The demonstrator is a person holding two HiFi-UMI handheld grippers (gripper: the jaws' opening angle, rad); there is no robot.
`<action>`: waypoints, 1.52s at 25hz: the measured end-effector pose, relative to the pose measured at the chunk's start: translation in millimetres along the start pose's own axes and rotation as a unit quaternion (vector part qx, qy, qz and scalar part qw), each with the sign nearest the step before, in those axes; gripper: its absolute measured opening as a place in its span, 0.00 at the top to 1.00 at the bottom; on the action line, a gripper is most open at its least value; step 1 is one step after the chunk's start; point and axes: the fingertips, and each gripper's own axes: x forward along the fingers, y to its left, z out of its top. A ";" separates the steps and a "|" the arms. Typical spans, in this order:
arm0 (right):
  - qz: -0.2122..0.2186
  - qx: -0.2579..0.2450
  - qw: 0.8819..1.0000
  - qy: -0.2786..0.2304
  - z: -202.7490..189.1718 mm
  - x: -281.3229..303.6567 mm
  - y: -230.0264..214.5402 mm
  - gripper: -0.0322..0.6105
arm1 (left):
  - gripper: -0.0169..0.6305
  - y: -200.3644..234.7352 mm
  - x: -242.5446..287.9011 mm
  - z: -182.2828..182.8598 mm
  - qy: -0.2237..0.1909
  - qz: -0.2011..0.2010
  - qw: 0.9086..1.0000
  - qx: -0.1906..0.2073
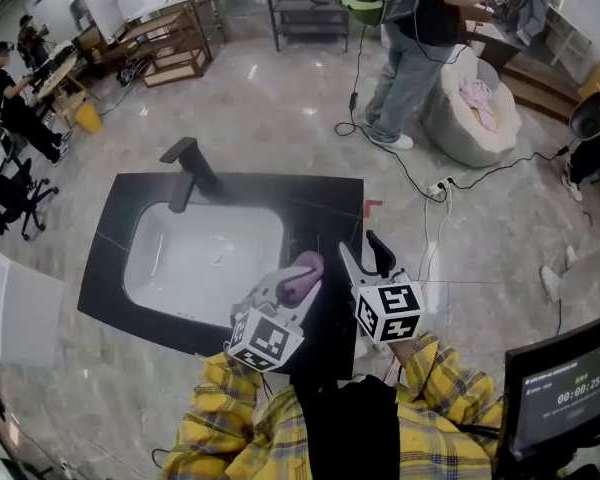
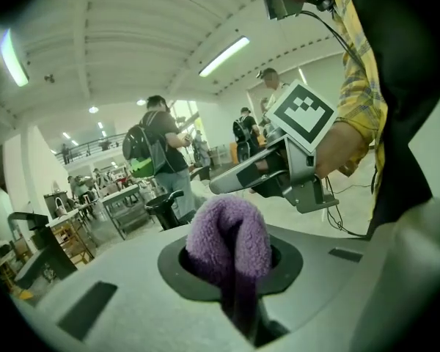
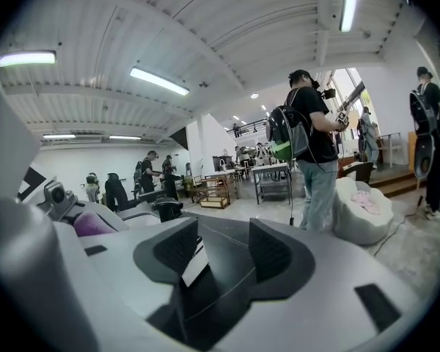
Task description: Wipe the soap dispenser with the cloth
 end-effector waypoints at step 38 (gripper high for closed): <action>0.060 0.005 0.998 0.023 -14.8 3.4 14.5 0.63 | 0.91 -16.3 29.4 -49.3 0.138 -0.216 0.959 -0.119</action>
